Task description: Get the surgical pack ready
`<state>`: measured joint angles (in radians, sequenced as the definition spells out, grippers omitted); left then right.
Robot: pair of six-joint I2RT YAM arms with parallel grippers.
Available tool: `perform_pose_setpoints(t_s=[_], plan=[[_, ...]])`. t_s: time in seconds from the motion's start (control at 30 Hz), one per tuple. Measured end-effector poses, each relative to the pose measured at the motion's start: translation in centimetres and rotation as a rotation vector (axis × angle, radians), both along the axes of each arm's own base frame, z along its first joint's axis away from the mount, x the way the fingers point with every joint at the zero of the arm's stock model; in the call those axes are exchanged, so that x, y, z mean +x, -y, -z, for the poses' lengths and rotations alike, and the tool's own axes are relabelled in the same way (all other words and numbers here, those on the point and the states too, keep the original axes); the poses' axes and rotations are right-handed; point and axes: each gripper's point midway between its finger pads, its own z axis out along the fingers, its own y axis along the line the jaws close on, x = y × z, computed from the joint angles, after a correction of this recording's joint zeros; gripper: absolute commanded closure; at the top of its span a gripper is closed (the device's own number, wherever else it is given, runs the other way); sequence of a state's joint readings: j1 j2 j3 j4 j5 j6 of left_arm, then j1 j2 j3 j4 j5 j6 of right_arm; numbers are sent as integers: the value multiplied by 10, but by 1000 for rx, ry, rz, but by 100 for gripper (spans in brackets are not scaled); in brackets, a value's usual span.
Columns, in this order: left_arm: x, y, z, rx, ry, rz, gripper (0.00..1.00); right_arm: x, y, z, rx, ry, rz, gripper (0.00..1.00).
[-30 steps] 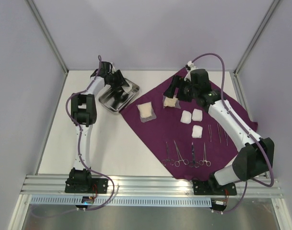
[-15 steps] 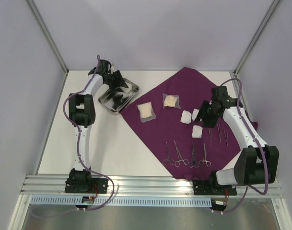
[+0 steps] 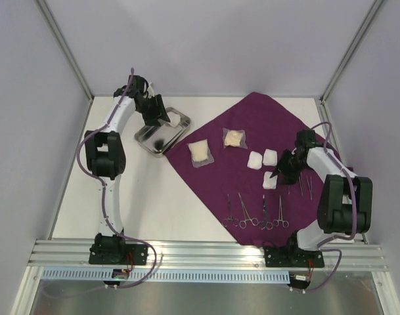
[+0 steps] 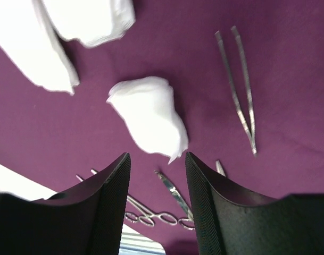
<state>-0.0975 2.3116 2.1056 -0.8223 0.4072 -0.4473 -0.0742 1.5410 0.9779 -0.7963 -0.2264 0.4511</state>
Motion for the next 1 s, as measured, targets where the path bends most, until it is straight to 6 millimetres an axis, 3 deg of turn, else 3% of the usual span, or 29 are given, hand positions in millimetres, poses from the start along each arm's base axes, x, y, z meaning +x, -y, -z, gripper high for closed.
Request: perform_pose_setpoints(t_s=[0.13,0.37,0.67,0.73,0.9,1.0], plan=[[-13,-4,-16,39,32,71,40,5,11,13,-1,11,23,53],[-35,-18,-40,131,100,156,41,16,10,32,19,25,-21,54],[-43,-22,-46,161,130,204,42,20,5,36,48,56,-57,58],[-44,-22,-44,163,130,213,42,21,3,36,60,69,-65,61],[-46,-22,-43,168,129,224,43,19,-2,38,89,84,-92,94],[-46,-23,-43,174,133,234,44,18,-4,35,98,87,-99,100]])
